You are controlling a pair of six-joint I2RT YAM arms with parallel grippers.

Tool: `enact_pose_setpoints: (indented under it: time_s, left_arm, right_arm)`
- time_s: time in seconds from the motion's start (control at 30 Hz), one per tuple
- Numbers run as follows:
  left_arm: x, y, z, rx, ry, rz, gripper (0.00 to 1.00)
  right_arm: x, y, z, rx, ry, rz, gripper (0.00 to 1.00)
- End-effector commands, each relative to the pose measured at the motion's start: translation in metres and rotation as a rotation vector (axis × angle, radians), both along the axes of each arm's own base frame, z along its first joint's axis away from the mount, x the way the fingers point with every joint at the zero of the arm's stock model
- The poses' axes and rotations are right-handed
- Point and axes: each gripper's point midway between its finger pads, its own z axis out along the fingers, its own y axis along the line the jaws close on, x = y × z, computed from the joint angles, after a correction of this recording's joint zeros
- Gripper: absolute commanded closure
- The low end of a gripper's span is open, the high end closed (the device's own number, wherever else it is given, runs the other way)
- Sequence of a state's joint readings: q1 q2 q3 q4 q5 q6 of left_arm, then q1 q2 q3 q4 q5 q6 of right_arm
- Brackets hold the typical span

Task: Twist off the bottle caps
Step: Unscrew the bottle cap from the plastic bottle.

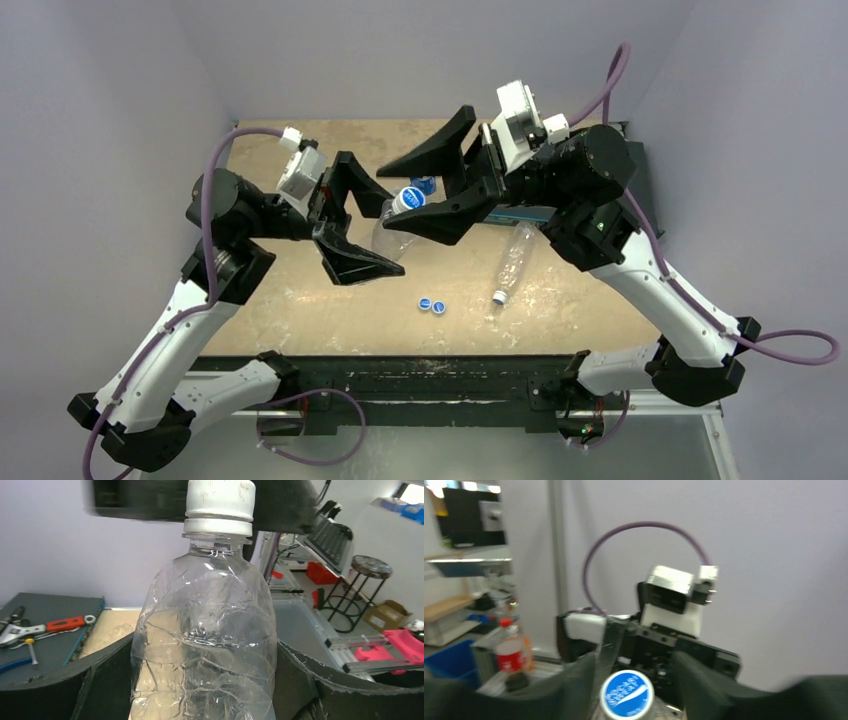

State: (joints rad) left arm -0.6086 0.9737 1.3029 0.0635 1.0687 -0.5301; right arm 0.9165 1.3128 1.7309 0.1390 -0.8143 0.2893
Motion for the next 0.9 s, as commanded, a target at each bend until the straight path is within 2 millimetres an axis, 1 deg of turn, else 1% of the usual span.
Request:
enact_pose_setpoints:
  time_s: [0.0,0.03,0.1,0.17,0.23,0.3,0.4,0.5,0.6,0.67,0.8,0.87]
  left_arm:
    - [0.022,0.004,0.005,-0.016,-0.128,0.162,1.0]
    - [0.034,0.005,0.001,-0.001,-0.141,0.231,1.0]
    - [0.059,0.008,-0.007,0.032,-0.16,0.366,1.0]
    - [0.079,0.013,-0.015,0.071,-0.199,0.471,1.0]
    - [0.095,0.02,-0.02,0.097,-0.215,0.562,1.0]
    - [0.108,0.026,-0.022,0.108,-0.224,0.645,1.0]
    - [0.126,0.036,-0.023,0.122,-0.237,0.756,1.0]
    - [0.131,0.04,-0.021,0.115,-0.242,0.793,1.0]
    - [0.131,0.04,-0.019,0.107,-0.237,0.789,1.0]
    - [0.131,0.04,-0.019,0.107,-0.232,0.79,1.0]
    - [0.13,0.039,-0.02,0.106,-0.23,0.783,1.0]
    - [0.129,0.039,-0.02,0.104,-0.229,0.781,1.0]
  right_arm:
    - [0.054,-0.016,0.016,0.074,0.159,-0.338,0.14]
    - [0.063,-0.021,0.019,0.1,0.193,-0.393,0.04]
    - [0.082,-0.03,0.024,0.14,0.259,-0.502,0.01]
    - [0.094,-0.035,0.025,0.161,0.32,-0.568,0.01]
    - [0.101,-0.035,0.025,0.171,0.361,-0.622,0.01]
    - [0.108,-0.03,0.016,0.14,0.4,-0.674,0.02]
    - [0.12,-0.026,0.007,0.109,0.458,-0.762,0.11]
    - [0.131,-0.024,-0.004,0.095,0.51,-0.816,0.21]
    - [0.135,-0.021,-0.011,0.089,0.537,-0.823,0.29]
    - [0.135,-0.019,-0.012,0.097,0.552,-0.814,0.37]
    - [0.136,-0.017,-0.013,0.107,0.573,-0.807,0.44]
    - [0.135,-0.017,-0.012,0.113,0.579,-0.8,0.51]
